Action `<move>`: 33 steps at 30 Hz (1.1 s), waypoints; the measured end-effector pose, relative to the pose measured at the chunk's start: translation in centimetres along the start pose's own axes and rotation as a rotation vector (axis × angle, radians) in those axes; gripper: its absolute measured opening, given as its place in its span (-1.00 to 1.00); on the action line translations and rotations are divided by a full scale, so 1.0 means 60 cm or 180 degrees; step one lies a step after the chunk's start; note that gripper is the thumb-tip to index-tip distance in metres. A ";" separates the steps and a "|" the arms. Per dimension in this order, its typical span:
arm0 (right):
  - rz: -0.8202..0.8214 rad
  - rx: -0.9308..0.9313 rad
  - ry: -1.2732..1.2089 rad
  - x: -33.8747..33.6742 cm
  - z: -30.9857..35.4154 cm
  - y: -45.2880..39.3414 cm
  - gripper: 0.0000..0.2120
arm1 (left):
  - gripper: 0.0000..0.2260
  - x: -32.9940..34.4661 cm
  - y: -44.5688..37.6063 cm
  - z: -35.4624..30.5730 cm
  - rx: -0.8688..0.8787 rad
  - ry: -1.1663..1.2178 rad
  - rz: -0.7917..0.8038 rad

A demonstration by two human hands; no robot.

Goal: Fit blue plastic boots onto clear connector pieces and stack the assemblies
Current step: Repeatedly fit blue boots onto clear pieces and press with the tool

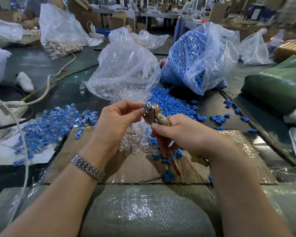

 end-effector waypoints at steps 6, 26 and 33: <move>-0.0146 0.0058 0.0057 0.002 -0.002 -0.006 -0.58 | -0.81 -0.007 0.001 0.000 -0.0008 -0.0151 -0.0071; -0.1727 0.1045 0.2041 -0.134 -0.088 -0.002 -0.65 | -0.91 -0.072 -0.006 0.019 -0.0338 -0.3360 -0.0091; -0.1443 0.1189 0.2115 -0.115 -0.102 -0.011 -0.56 | -0.79 -0.069 -0.013 0.028 -0.0328 -0.3359 -0.0070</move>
Point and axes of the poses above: each hand's wrist, its own y-axis away from the middle knuckle, its own x-axis out of the palm, z = x × y, the point moved 10 cm from there along -y, towards the middle knuckle, and after that the axes turned 3 degrees about x, right-handed, at the moved point
